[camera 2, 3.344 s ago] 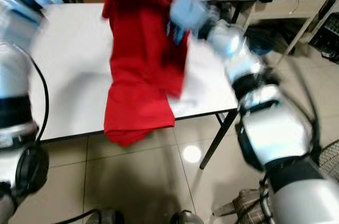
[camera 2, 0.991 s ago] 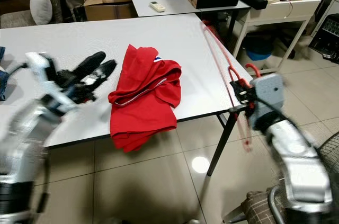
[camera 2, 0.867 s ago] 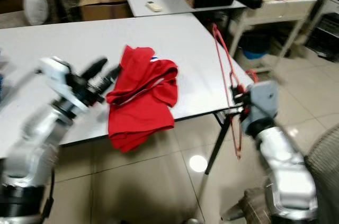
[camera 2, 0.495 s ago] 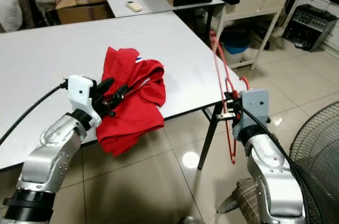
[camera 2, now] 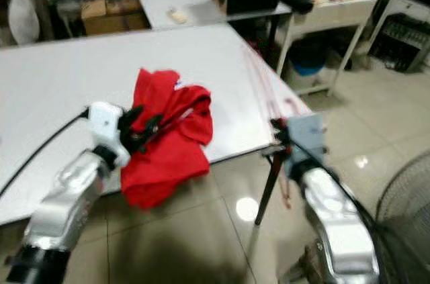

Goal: Hang hanger

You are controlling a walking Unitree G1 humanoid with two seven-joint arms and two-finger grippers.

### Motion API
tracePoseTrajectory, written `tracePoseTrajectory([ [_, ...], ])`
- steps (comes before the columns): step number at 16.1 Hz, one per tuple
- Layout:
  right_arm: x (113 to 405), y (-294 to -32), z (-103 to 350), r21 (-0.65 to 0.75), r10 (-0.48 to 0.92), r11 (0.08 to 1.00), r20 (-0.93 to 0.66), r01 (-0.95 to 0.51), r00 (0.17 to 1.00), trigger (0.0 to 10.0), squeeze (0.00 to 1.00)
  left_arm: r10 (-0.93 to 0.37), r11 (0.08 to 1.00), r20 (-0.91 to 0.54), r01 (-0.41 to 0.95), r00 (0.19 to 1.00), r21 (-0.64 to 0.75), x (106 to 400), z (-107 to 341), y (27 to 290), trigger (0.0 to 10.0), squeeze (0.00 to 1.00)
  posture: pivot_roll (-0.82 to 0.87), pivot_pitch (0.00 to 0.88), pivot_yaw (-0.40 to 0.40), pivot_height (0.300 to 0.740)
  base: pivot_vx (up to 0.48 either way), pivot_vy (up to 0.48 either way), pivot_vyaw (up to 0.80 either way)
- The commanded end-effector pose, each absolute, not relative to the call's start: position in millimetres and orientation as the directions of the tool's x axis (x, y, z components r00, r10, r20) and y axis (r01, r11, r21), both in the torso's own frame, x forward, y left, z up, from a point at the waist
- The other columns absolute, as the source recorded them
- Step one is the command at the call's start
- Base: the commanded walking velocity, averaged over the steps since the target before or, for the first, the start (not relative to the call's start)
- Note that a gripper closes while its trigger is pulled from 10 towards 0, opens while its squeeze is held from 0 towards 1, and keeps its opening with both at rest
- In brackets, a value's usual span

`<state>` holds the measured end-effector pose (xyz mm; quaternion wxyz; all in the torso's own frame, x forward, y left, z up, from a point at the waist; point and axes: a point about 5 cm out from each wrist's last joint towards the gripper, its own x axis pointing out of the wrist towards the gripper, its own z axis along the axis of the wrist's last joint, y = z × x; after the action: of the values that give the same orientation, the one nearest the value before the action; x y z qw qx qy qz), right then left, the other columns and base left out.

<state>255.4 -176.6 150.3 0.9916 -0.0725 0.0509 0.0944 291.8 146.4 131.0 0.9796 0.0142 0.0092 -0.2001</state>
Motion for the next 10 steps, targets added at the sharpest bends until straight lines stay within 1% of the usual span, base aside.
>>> tracePoseTrajectory([
  [1,255,-186,152,-0.159,0.133,0.975,-0.123,-0.152,0.984,10.0,0.00,-0.412,0.910,-0.018,0.412,0.911,0.035,293,134,142,10.0,0.00,-0.19,0.000,0.010,0.740,0.296,0.000,0.80],
  [2,256,-186,152,-0.158,0.130,0.976,-0.116,-0.148,0.985,10.0,0.00,-0.417,0.908,-0.020,0.417,0.909,0.035,293,133,142,10.0,0.00,-0.19,0.000,0.012,0.740,0.296,0.000,0.80],
  [3,256,-187,153,-0.116,0.123,0.984,-0.101,-0.135,0.987,10.0,0.00,-0.438,0.898,-0.027,0.438,0.899,0.045,292,132,140,10.0,0.00,-0.19,0.000,0.014,0.740,0.289,0.000,0.00],
  [4,256,-187,153,-0.116,0.123,0.984,-0.101,-0.135,0.987,10.0,0.00,-0.438,0.898,-0.027,0.438,0.899,0.045,292,132,140,10.0,0.00,-0.19,0.000,0.014,0.740,0.289,0.000,0.00],
  [6,257,-186,155,-0.137,0.138,0.979,-0.100,-0.151,0.985,10.0,0.00,-0.524,0.850,-0.022,0.525,0.851,0.048,295,133,134,10.0,0.00,-0.19,0.000,0.012,0.740,0.000,0.000,0.00],
  [7,258,-187,155,-0.138,0.138,0.979,-0.100,-0.151,0.985,10.0,0.00,-0.544,0.837,-0.028,0.545,0.838,0.055,296,133,133,10.0,0.00,-0.19,0.000,0.011,0.740,0.000,0.000,0.00],
  [9,261,-191,159,-0.144,0.131,0.979,-0.086,-0.143,0.988,10.0,0.00,-0.717,0.695,-0.037,0.718,0.696,0.041,296,135,123,10.0,0.00,-0.19,0.000,0.008,0.740,0.000,0.000,0.00],
  [10,261,-192,160,-0.145,0.129,0.979,-0.084,-0.140,0.988,10.0,0.00,-0.742,0.667,-0.052,0.744,0.668,0.042,296,134,122,10.0,0.00,-0.20,0.000,0.006,0.740,0.000,0.000,0.00],
])
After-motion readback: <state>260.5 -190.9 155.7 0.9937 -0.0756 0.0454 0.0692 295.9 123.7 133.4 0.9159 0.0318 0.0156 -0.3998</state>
